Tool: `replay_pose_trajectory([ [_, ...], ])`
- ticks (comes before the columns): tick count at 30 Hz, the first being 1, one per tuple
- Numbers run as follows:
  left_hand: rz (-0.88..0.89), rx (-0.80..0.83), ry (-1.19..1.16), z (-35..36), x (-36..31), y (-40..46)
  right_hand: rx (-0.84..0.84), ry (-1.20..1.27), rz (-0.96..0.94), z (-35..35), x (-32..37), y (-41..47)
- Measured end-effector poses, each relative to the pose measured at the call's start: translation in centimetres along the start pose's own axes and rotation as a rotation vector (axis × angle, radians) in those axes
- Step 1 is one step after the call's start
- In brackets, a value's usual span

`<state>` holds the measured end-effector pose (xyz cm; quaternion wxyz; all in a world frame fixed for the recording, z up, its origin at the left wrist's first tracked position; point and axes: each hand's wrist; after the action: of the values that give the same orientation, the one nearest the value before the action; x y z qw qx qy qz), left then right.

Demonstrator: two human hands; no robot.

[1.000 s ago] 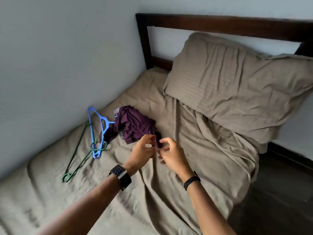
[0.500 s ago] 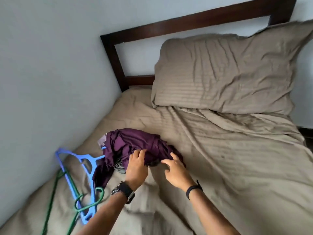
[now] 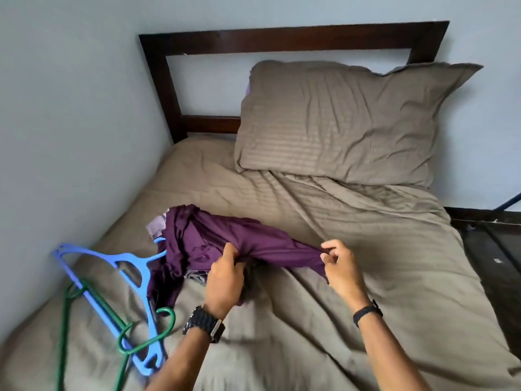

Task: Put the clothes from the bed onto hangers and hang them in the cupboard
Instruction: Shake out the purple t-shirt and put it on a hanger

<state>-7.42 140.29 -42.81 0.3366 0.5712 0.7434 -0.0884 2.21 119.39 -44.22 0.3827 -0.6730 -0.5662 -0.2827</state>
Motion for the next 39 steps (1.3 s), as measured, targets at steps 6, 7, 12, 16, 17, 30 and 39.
replay_pose_trajectory([
  [6,-0.001,0.113,-0.094,2.3,-4.2,-7.6,-0.179,0.038,-0.005,-0.6,-1.9,-2.7],
  [7,-0.028,0.131,-0.094,2.8,-4.3,-8.2,-0.117,0.043,0.025,-0.2,-2.1,-3.1],
  [12,-0.003,0.367,-0.196,2.6,-4.4,-7.8,0.383,-0.045,0.179,2.6,-1.3,-5.6],
  [16,0.057,0.501,-0.348,0.8,-4.6,-6.5,0.250,0.007,0.063,3.0,-1.4,-5.4],
  [17,0.029,0.366,-0.378,0.5,-4.5,-6.4,0.220,0.080,0.059,2.1,-1.6,-5.2],
  [30,-0.177,0.028,0.114,2.4,-3.0,-2.6,-0.163,0.249,0.265,-7.2,-6.8,-4.0],
  [39,-0.128,0.095,-0.321,4.2,-10.2,-4.8,-0.079,0.052,-0.205,-5.6,-1.8,-5.5],
])
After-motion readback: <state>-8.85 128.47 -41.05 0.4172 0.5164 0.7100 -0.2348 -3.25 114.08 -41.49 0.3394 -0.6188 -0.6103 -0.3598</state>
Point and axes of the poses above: each hand's wrist, its own y-axis towards the middle knuckle, its own z-axis out of the palm, x = y × z, and after that the axes turned 13 degrees about z, right-handed
